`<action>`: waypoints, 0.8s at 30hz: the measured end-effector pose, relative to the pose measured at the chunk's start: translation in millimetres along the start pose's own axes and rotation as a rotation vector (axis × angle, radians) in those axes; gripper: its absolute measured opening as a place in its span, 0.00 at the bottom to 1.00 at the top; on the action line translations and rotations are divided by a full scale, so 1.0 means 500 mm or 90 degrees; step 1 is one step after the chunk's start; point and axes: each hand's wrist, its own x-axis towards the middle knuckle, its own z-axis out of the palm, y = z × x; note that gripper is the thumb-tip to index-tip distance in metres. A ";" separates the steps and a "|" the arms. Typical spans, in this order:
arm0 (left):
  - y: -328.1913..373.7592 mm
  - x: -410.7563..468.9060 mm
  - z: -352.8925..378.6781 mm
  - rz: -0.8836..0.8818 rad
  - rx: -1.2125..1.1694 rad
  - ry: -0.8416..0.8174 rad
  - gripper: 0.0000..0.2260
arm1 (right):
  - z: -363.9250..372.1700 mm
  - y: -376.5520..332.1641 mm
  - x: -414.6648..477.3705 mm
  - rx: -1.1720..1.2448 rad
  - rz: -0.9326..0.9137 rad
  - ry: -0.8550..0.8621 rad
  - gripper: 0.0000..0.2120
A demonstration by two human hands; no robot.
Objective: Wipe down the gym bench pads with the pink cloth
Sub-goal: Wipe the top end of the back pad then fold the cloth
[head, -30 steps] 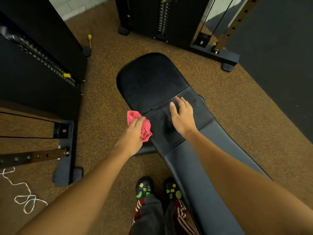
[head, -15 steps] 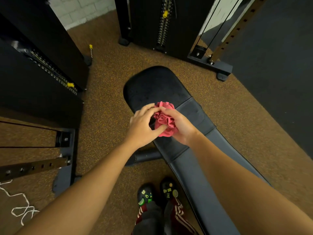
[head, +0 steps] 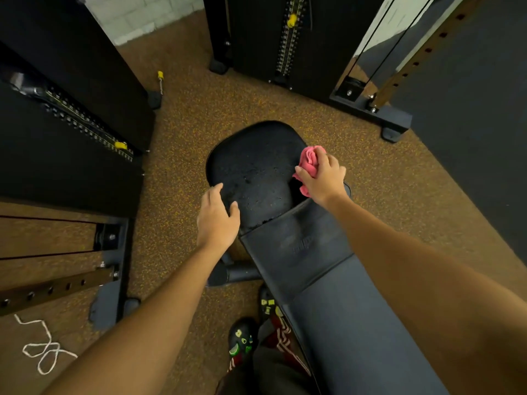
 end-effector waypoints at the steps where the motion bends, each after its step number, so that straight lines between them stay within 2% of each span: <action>1: 0.003 0.010 0.003 -0.001 0.008 0.002 0.23 | 0.004 0.004 0.014 -0.031 -0.014 0.002 0.31; 9: -0.013 0.062 0.037 -0.038 0.038 0.013 0.26 | 0.070 0.011 0.043 -0.208 -0.062 -0.032 0.29; 14: -0.022 0.089 0.049 -0.072 0.060 -0.004 0.29 | 0.122 -0.002 -0.032 -0.311 -0.236 -0.064 0.27; 16: -0.020 0.094 0.055 -0.077 0.075 -0.017 0.29 | 0.122 0.005 -0.035 -0.360 -0.255 -0.065 0.26; 21: -0.031 0.096 0.048 -0.046 0.087 -0.026 0.29 | 0.063 0.027 0.044 -0.368 -0.091 -0.014 0.26; 24: -0.033 0.100 0.040 -0.033 0.085 -0.025 0.29 | 0.071 0.019 0.040 -0.340 -0.050 -0.008 0.27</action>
